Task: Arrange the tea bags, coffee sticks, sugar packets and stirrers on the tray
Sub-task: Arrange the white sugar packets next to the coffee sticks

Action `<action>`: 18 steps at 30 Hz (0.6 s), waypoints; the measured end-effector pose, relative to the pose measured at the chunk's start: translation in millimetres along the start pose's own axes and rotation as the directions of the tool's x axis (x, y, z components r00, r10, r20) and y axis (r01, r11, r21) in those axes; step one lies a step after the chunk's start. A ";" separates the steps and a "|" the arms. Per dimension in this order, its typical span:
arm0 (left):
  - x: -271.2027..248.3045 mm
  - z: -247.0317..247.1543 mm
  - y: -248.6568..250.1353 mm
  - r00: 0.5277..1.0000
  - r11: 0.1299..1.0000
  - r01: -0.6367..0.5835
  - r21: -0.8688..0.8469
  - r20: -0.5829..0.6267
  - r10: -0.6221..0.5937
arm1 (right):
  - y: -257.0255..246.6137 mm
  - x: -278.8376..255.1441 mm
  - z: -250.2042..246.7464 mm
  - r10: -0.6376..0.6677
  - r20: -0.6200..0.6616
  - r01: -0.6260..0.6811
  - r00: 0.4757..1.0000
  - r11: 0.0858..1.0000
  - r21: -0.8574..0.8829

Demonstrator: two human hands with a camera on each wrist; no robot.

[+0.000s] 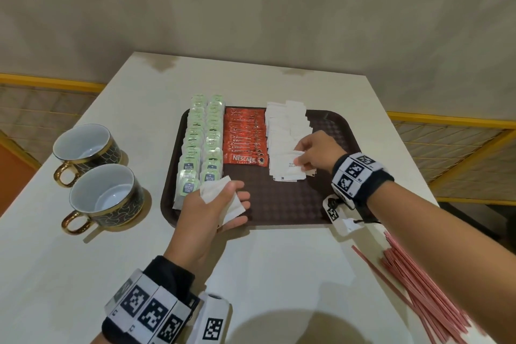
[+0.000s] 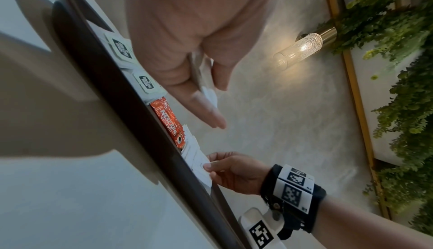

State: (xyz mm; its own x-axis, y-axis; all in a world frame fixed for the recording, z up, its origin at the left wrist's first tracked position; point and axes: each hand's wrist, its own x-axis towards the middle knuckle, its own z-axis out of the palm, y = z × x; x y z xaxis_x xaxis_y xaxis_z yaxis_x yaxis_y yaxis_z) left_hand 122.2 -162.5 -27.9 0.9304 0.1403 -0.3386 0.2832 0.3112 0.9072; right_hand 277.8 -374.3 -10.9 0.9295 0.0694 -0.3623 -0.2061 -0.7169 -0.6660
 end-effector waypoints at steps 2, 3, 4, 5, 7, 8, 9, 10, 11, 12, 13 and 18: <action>-0.2 0.0 -0.7 1.000 1.000 -0.016 0.004 0.001 0.016 | -1.3 2.0 -1.1 -0.003 -0.016 0.004 1.000 0.999 0.054; -0.3 0.1 -1.3 1.000 1.000 -0.022 0.007 0.000 0.022 | -1.4 2.4 -4.1 -0.002 -0.021 0.004 1.000 0.996 0.093; -0.2 0.3 -2.0 1.000 1.000 -0.026 0.009 0.000 0.026 | -0.8 2.1 -9.3 0.003 -0.025 0.001 1.000 0.990 0.142; -0.2 0.4 -2.7 1.000 1.000 -0.026 0.010 -0.001 0.026 | 0.5 1.3 -15.9 0.008 -0.024 -0.003 1.000 0.981 0.194; 0.4 0.9 -4.0 1.000 1.000 -0.015 0.009 0.003 0.015 | 6.2 -1.4 -30.4 0.013 0.006 -0.014 1.000 0.967 0.253; 0.8 1.7 -4.2 1.000 1.000 -0.007 0.008 0.008 0.007 | 10.2 -2.4 -35.6 0.020 0.031 -0.027 0.999 0.968 0.250; 0.8 2.8 -4.0 1.000 1.000 -0.003 0.007 0.014 0.002 | 14.1 -2.7 -38.5 0.033 0.053 -0.044 0.998 0.974 0.224; 0.7 4.0 -3.8 1.000 1.000 -0.002 0.008 0.021 0.002 | 17.7 -2.7 -39.0 0.052 0.065 -0.063 0.997 0.982 0.179; 0.4 5.5 -3.5 1.000 1.000 -0.004 0.011 0.027 0.004 | 20.7 -1.8 -37.6 0.072 0.066 -0.080 0.995 0.989 0.125; -0.1 7.1 -3.2 0.999 1.000 -0.006 0.015 0.032 0.006 | 23.0 -0.6 -35.3 0.087 0.058 -0.091 0.995 0.993 0.075; -0.5 8.4 -2.9 0.999 1.000 -0.006 0.018 0.036 0.006 | 24.2 0.8 -32.5 0.092 0.042 -0.093 0.995 0.995 0.032; -2.1 8.9 -3.2 0.999 0.999 -0.007 0.032 0.034 0.005 | 20.9 2.6 -24.1 0.038 -0.023 -0.040 0.999 0.994 -0.104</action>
State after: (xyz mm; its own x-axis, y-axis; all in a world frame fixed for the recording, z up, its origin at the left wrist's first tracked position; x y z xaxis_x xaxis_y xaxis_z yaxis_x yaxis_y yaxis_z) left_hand 121.4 -172.2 -27.8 0.9392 0.1103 -0.3250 0.2844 0.2802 0.9168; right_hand 283.2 -405.8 -10.1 0.9277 0.0261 -0.3725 -0.2105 -0.7873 -0.5795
